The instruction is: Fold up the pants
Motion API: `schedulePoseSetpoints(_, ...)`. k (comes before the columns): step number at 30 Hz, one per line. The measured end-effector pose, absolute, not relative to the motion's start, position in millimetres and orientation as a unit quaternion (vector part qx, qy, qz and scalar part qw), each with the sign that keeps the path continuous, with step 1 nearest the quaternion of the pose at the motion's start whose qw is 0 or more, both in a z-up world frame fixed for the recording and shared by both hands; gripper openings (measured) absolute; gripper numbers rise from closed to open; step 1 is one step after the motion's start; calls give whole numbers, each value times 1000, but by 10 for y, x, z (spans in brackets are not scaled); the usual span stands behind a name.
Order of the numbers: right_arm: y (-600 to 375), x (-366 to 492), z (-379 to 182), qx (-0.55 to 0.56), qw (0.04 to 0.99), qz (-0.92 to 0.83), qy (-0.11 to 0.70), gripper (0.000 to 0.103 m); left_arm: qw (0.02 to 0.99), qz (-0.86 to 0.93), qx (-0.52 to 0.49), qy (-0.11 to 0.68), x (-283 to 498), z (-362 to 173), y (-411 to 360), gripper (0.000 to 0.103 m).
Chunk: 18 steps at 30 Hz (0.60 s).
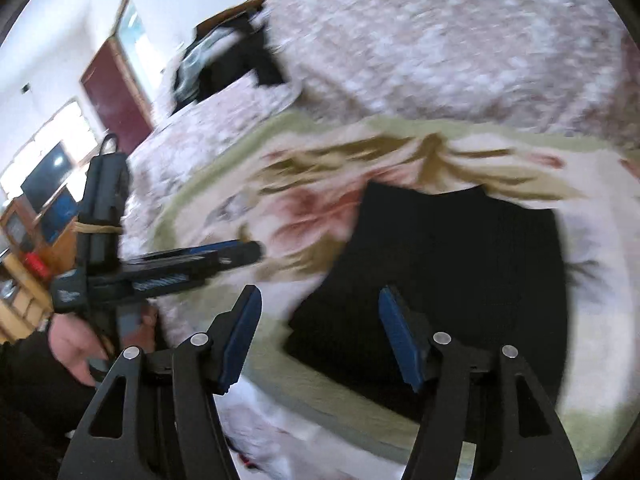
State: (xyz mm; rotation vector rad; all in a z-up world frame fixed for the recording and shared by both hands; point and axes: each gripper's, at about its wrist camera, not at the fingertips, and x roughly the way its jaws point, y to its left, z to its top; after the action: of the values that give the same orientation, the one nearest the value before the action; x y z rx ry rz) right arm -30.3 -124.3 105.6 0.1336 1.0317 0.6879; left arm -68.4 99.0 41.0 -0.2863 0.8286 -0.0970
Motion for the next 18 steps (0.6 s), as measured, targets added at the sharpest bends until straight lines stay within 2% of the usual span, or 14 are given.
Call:
schedulePoseSetpoints(1,-1311,-285,1004,63,811,308,492,58,905,-53,-137,399,-660,432,957,47)
schedulePoseSetpoints(3,-1457,-238,713,54,793,261,549,31,906,-69,-133,395,-592,477,859,47)
schedulePoseSetpoints(4,-1519,-244,627,62,784,260,560,28,907,-76,-131,394,-557,496,803,47)
schedulePoseSetpoints(10,-1734,-147,745,96,792,265,542,27,909,-122,-110,383,-298,638,450,47)
schedulePoseSetpoints(18,-1865,628,586,79,810,216,540,27,906,-143,-70,392,290,574,46,47)
